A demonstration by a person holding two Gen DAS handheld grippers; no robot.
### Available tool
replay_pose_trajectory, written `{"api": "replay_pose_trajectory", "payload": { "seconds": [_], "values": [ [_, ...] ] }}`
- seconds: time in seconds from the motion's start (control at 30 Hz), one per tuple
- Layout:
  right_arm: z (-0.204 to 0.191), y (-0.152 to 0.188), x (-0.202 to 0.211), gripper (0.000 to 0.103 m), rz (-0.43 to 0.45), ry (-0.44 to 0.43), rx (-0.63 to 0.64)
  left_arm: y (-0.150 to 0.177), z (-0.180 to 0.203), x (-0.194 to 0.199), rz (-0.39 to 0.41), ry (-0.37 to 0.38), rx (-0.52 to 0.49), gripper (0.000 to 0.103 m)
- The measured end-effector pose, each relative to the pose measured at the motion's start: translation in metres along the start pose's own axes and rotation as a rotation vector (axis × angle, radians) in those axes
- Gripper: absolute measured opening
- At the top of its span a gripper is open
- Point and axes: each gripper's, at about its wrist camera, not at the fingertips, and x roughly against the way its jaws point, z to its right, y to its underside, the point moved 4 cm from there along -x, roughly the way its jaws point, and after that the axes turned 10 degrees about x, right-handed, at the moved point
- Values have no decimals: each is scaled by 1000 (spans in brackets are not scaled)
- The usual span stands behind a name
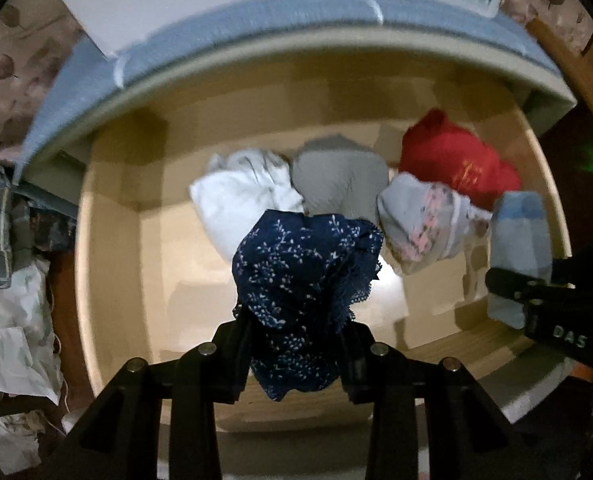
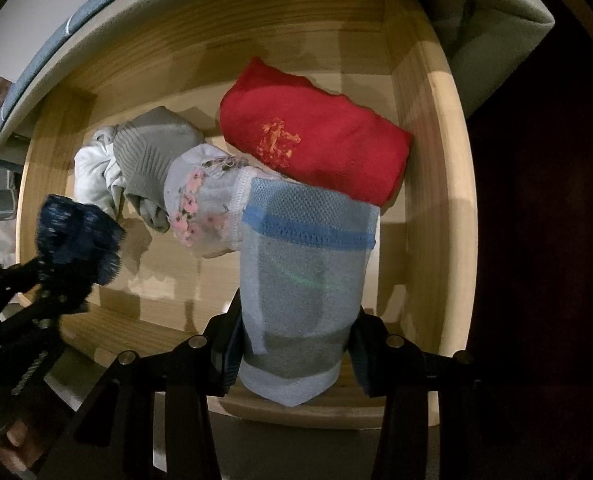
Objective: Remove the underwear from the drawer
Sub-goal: 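Lift the navy floral underwear with the left tool and carry it toward the white box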
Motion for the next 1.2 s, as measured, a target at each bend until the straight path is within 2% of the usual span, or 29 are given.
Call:
{"api": "replay_pose_trajectory", "payload": {
  "seconds": [0.17,0.6,0.9,1.2],
  "values": [
    [-4,-1,0,42,-1,13,7,-1,-3,26,104,-33,-11,35],
    [-9,-3,-3,42,-1,28,15,-15,-11,73,268,-47,-24,35],
    [-9,-4,-3,42,3,29,18,-23,-7,113,410,-73,-57,35],
    [-9,-4,-4,42,-1,30,17,-46,-10,160,525,-57,-51,35]
  ]
}}
